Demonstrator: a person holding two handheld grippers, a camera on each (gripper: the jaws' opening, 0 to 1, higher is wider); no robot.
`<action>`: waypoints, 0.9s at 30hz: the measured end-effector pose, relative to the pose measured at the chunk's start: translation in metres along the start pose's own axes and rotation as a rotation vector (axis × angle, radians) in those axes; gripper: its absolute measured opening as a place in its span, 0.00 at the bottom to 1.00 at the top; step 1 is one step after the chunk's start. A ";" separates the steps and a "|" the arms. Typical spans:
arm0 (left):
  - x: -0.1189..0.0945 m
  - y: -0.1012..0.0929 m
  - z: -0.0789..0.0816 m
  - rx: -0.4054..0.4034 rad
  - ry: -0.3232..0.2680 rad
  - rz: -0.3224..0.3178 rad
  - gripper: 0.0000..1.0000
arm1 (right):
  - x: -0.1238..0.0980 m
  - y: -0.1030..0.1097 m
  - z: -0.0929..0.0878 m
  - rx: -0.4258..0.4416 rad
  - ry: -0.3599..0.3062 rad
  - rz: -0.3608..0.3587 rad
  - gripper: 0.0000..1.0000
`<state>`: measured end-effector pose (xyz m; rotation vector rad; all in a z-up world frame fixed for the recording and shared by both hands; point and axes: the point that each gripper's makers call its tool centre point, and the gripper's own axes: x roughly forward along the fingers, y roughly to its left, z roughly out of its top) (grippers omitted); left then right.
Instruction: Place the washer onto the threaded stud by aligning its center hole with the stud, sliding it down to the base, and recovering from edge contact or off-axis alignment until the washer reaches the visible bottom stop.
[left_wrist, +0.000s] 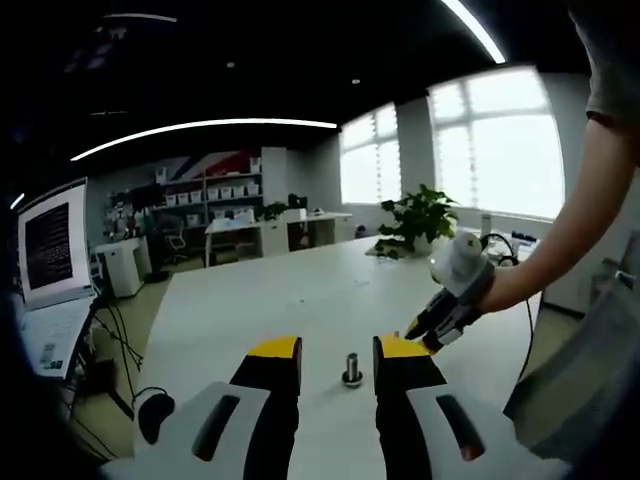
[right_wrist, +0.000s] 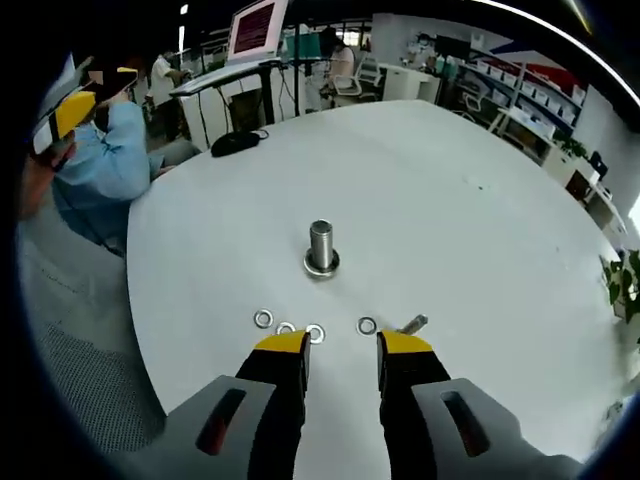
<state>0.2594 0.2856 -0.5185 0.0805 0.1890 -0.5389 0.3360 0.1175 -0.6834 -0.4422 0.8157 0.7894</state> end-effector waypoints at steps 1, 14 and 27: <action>0.000 0.000 0.000 0.000 0.000 -0.001 0.27 | 0.002 0.000 0.000 0.008 -0.001 0.007 0.29; 0.001 -0.007 -0.001 0.021 0.007 -0.027 0.26 | 0.028 -0.007 -0.012 0.045 0.091 0.004 0.25; 0.001 -0.011 -0.003 0.040 0.021 -0.037 0.25 | 0.045 -0.014 -0.012 0.079 0.126 0.003 0.25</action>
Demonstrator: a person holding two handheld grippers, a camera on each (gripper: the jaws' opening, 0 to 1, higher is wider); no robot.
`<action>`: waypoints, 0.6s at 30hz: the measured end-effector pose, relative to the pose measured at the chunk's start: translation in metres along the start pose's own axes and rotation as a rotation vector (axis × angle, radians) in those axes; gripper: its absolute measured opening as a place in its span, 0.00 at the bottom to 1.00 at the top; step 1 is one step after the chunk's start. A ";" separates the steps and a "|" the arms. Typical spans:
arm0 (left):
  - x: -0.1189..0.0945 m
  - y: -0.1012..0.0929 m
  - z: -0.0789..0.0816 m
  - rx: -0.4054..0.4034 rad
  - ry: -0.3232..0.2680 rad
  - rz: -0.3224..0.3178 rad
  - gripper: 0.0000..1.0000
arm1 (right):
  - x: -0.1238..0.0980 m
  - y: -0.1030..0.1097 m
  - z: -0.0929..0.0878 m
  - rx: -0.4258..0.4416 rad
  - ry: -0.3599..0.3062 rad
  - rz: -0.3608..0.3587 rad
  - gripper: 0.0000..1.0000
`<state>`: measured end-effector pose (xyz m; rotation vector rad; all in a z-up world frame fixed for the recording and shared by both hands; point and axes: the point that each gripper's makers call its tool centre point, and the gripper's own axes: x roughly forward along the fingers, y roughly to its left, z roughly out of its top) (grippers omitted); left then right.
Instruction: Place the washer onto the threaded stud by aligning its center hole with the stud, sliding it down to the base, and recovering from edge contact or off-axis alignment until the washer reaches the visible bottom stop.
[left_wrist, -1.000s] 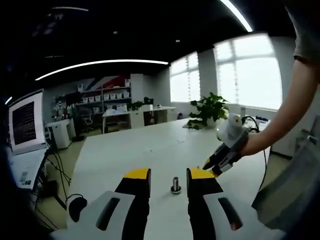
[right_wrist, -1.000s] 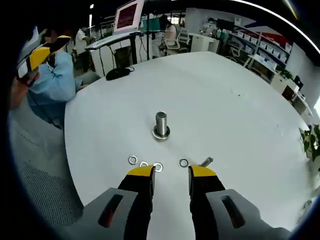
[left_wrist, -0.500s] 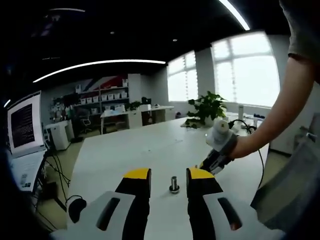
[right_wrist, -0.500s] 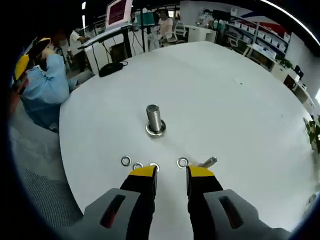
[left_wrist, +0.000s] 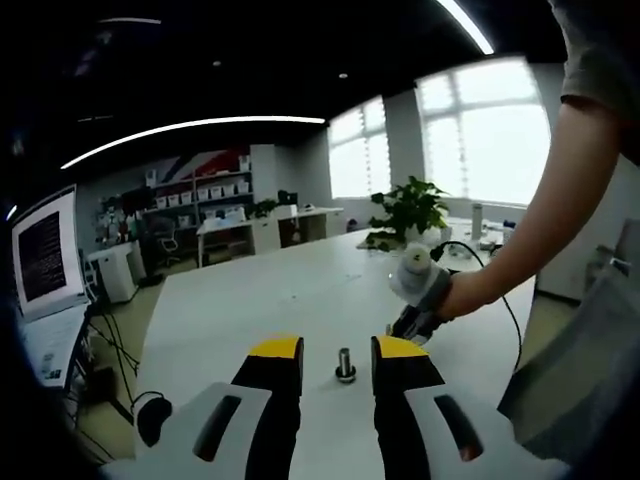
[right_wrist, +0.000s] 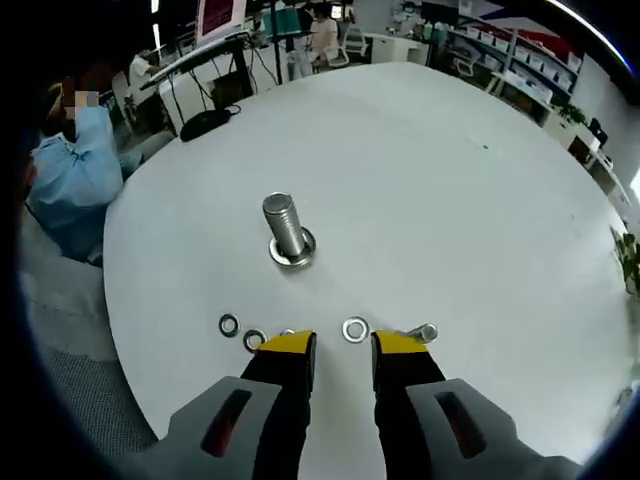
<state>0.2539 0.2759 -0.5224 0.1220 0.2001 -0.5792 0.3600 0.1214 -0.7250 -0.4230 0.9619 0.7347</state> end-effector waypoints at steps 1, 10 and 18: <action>0.000 0.000 0.000 0.000 0.000 0.000 0.25 | 0.002 0.000 0.000 0.004 0.003 0.004 0.25; -0.001 0.004 -0.003 0.001 0.015 0.013 0.25 | 0.014 -0.004 -0.002 0.002 0.034 -0.015 0.25; 0.000 0.002 -0.004 0.012 0.019 0.007 0.24 | 0.017 -0.001 -0.006 0.017 0.051 -0.010 0.25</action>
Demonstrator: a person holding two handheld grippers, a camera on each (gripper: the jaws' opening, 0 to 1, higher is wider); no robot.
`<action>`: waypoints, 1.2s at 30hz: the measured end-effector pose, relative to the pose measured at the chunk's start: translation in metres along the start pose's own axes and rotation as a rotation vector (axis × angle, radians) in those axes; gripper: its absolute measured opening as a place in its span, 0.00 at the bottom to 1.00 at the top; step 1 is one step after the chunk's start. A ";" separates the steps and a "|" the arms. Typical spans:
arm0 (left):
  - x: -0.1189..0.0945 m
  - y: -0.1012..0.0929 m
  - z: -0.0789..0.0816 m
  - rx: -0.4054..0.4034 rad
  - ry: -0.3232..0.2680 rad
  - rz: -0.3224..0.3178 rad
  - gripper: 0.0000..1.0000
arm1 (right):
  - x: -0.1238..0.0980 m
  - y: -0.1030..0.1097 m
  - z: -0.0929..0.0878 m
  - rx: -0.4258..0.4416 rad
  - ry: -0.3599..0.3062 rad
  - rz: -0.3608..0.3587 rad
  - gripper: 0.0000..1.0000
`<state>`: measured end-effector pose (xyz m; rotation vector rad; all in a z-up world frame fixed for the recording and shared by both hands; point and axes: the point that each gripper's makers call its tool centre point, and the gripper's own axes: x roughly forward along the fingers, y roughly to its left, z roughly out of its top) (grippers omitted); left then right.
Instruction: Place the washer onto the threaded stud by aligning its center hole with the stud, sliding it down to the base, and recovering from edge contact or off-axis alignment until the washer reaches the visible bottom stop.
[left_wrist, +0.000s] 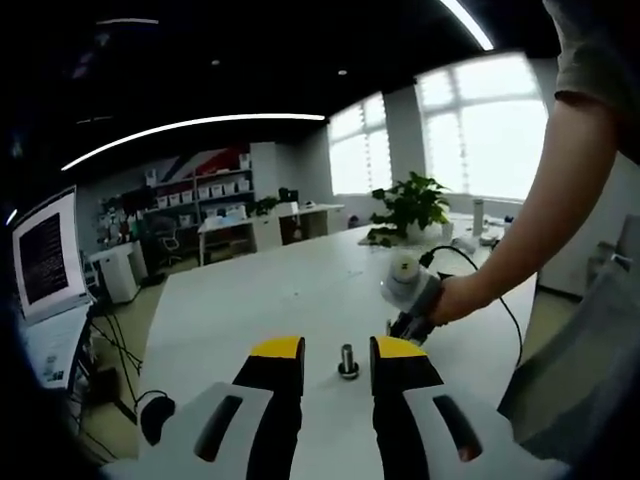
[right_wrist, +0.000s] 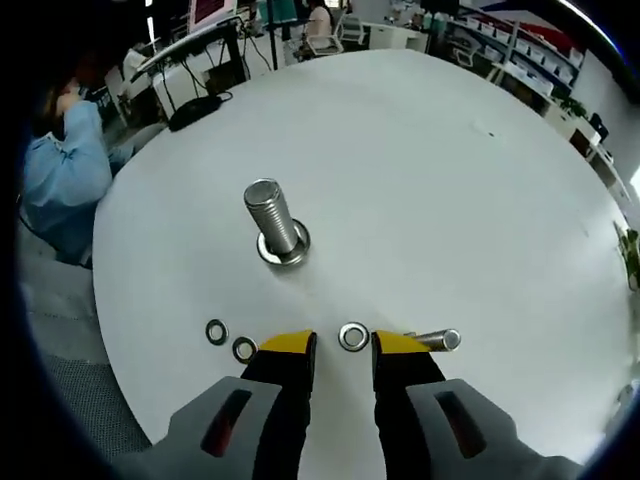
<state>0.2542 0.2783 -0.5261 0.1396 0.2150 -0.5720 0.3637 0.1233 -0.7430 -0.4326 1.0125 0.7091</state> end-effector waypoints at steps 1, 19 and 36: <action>0.000 0.000 0.000 0.001 -0.001 0.000 0.24 | 0.001 0.000 0.001 -0.003 -0.008 0.000 0.25; 0.002 -0.005 -0.003 0.007 0.018 -0.017 0.22 | -0.003 0.008 -0.005 -0.021 0.016 0.023 0.22; 0.002 -0.005 -0.005 0.010 0.025 -0.019 0.21 | 0.002 0.007 -0.001 -0.063 0.114 0.012 0.16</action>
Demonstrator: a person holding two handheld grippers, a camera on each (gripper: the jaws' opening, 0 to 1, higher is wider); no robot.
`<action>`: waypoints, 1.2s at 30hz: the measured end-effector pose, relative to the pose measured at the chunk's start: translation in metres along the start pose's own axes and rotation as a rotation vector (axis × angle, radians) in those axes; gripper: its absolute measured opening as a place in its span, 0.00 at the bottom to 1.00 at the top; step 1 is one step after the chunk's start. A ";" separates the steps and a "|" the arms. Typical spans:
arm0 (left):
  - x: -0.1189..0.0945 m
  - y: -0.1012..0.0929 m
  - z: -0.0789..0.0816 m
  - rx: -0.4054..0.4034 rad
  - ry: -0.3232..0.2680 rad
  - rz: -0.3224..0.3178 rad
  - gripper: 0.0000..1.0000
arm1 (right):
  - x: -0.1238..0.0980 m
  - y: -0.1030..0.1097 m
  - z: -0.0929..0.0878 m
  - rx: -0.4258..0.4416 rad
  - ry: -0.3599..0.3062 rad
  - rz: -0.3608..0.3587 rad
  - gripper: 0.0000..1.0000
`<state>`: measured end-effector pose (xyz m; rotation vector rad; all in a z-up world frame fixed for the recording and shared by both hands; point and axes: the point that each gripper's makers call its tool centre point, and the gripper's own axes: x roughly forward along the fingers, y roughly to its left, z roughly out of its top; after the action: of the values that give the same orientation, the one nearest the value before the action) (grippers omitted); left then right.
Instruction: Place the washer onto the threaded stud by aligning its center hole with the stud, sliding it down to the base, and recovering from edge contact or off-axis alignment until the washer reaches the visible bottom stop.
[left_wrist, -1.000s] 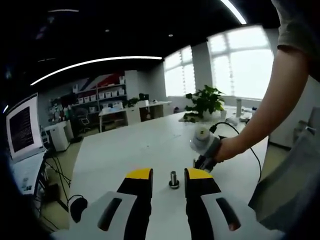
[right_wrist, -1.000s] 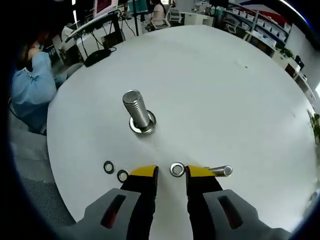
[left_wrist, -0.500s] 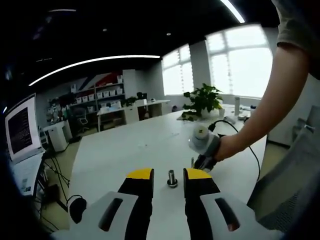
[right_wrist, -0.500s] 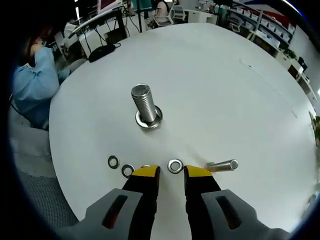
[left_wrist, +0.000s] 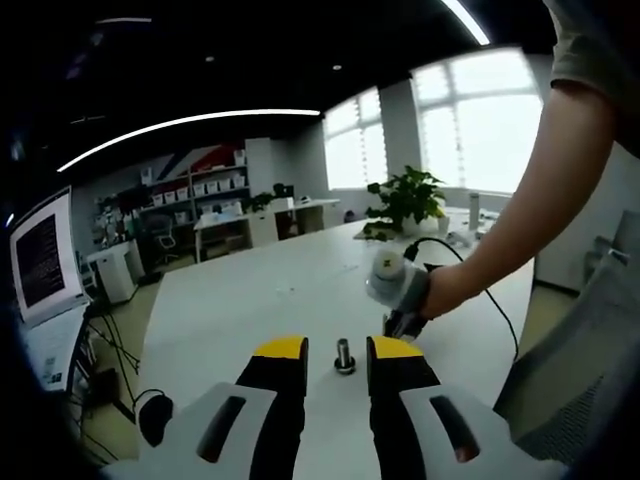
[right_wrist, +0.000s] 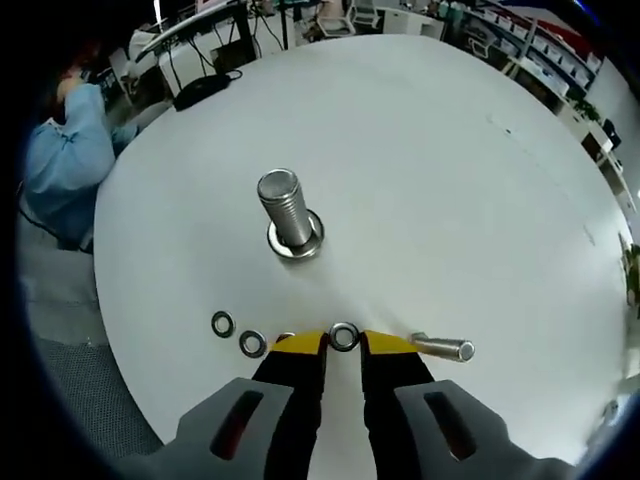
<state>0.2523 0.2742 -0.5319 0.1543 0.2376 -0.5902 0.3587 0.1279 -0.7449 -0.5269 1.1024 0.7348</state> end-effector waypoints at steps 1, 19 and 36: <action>0.000 0.000 0.000 0.002 0.000 0.000 0.21 | 0.000 0.001 0.000 -0.004 0.013 -0.001 0.16; 0.000 -0.001 0.000 0.006 0.002 -0.005 0.20 | -0.001 0.001 0.000 -0.048 0.165 -0.007 0.14; -0.001 0.004 0.001 0.000 -0.001 0.012 0.20 | -0.002 0.001 -0.002 0.028 0.066 0.002 0.13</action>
<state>0.2535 0.2781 -0.5308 0.1554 0.2360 -0.5781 0.3558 0.1267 -0.7436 -0.5297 1.1735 0.7064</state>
